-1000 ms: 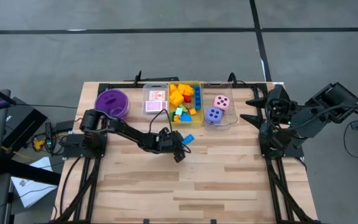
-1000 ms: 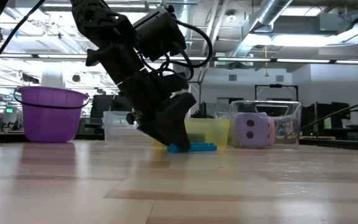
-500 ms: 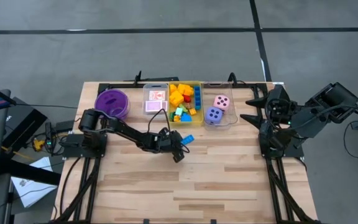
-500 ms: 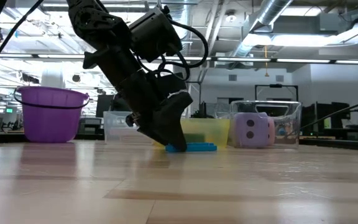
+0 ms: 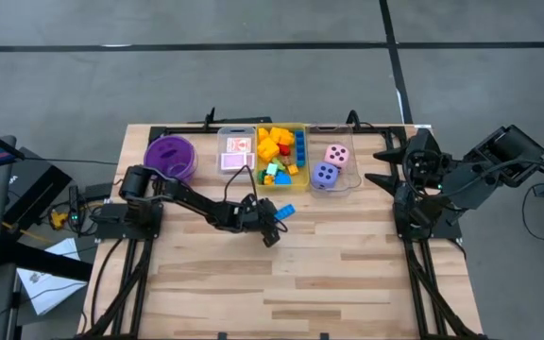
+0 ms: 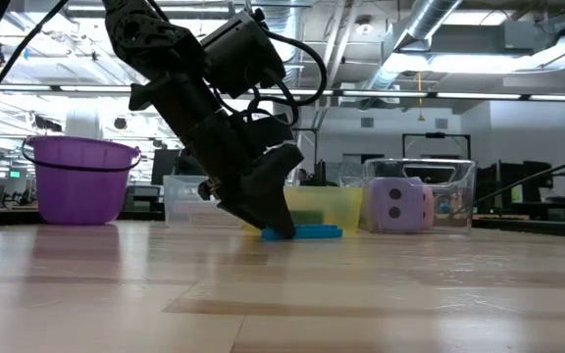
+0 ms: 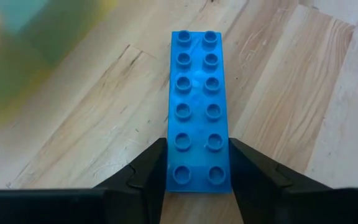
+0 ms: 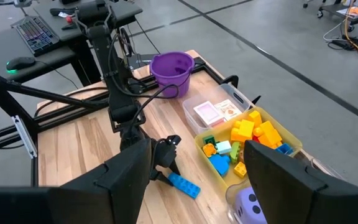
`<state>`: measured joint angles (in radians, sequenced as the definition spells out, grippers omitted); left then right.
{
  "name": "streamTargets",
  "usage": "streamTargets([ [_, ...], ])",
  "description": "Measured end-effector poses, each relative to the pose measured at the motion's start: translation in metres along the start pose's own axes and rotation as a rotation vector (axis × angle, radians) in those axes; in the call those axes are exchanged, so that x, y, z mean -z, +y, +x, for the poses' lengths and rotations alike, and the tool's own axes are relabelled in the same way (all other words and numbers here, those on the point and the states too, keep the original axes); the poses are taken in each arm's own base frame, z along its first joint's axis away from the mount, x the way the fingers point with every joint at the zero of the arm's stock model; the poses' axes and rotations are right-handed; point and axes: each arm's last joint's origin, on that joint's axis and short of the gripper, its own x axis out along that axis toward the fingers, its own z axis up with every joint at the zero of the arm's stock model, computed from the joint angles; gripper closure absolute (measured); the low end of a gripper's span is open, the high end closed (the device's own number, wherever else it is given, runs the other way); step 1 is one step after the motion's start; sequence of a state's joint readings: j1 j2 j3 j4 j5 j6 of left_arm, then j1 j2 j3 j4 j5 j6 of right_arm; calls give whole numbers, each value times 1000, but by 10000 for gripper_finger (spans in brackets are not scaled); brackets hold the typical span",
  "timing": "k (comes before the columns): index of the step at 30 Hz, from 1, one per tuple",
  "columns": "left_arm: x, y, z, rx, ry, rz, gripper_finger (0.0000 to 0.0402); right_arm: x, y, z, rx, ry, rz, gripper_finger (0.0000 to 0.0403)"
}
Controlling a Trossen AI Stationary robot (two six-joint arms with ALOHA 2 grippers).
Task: Pick & Place Toys
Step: Put the blue gamepiece into the yellow bin
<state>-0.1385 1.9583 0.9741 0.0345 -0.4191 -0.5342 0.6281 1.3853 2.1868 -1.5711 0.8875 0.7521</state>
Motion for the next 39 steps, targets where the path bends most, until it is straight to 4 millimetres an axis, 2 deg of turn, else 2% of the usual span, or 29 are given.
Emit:
streamTargets([
  [8,-10,2,-11,8,-36,-17,259,0,0,0,0,0,0,152],
  [19,-40,7,-47,11,-184,-85,259,0,0,0,2,-2,-1,152],
  [27,-63,22,-67,4,-280,-172,259,0,0,0,2,-2,-1,152],
  [39,-113,55,-69,-22,-461,-365,259,0,0,0,2,-3,1,152],
])
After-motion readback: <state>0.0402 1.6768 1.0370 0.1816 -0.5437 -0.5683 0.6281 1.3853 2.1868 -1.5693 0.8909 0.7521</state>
